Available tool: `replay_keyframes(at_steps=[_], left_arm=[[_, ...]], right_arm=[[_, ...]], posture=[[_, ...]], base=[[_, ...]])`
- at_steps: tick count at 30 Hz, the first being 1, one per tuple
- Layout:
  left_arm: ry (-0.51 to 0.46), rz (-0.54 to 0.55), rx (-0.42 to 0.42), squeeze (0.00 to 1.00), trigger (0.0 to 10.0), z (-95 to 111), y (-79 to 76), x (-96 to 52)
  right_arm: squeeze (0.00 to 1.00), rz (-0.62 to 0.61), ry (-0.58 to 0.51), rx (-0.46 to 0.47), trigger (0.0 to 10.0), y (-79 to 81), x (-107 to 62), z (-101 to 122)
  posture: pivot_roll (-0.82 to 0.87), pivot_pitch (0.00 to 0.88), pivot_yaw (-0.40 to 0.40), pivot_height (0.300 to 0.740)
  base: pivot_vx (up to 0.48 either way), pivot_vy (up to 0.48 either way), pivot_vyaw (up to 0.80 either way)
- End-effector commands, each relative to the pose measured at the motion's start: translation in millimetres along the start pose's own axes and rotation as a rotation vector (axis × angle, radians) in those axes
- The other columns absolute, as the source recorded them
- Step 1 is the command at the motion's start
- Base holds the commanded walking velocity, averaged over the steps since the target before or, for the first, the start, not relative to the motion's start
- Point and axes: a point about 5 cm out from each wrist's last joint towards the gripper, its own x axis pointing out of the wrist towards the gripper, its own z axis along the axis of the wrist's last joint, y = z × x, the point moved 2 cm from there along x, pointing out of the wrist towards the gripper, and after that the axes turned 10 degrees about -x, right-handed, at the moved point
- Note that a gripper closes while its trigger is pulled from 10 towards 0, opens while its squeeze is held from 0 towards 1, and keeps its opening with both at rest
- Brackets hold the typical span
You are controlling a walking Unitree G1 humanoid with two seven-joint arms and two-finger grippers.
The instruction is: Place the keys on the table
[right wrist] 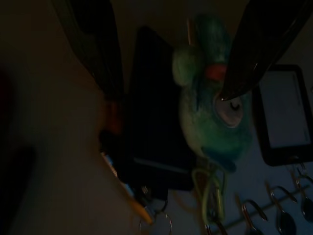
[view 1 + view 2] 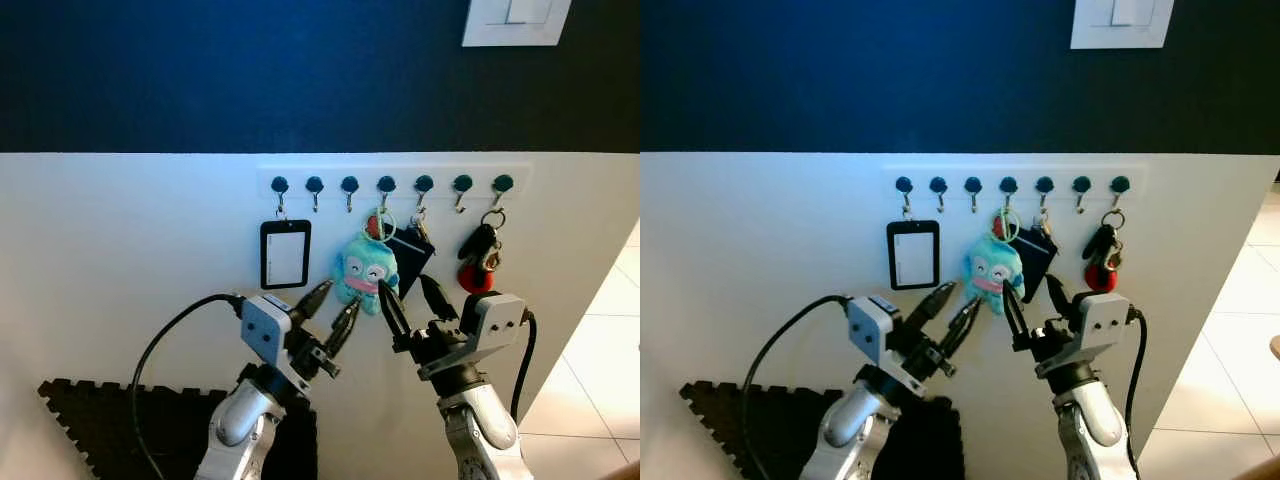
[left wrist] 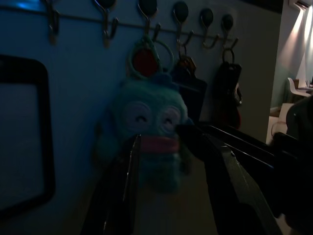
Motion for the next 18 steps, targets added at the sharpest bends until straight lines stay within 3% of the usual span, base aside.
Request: replay_keyframes(at_steps=[1, 12, 13, 14, 18], left_arm=[[0.020, 0.000, 0.026, 0.00, 10.0, 0.7, 3.0, -4.7], [0.041, 0.066, 0.088, 0.00, 10.0, 0.9, 14.9, -8.9], [0.069, 0.162, 0.162, 0.00, 10.0, -1.8, 31.6, -13.2], [0.076, 0.184, 0.180, 0.00, 10.0, -2.3, 35.5, -14.3], [0.071, 0.273, 0.192, 0.00, 10.0, 1.0, 54.2, -20.4]], right_arm=[[0.00, 0.000, 0.014, 0.016, 10.0, -0.3, 2.2, -3.0], [0.00, -0.027, 0.002, 0.034, 10.0, -7.6, 3.8, -1.4], [0.00, -0.052, -0.003, 0.004, 10.0, -10.6, -4.7, 2.3], [0.00, -0.058, -0.004, -0.004, 10.0, -11.3, -6.7, 3.3], [0.00, -0.039, 0.021, -0.002, 10.0, -7.4, -23.6, 3.8]], posture=[[0.02, 0.065, 0.017, 0.740], [0.03, 0.064, 0.007, 0.740], [0.03, 0.063, 0.006, 0.740], [0.03, 0.063, 0.006, 0.740], [0.01, 0.069, 0.015, 0.740]], base=[[0.000, 0.000, 0.00], [0.000, 0.000, 0.00], [0.000, 0.000, 0.00], [0.000, 0.000, 0.00], [0.000, 0.000, 0.00]])
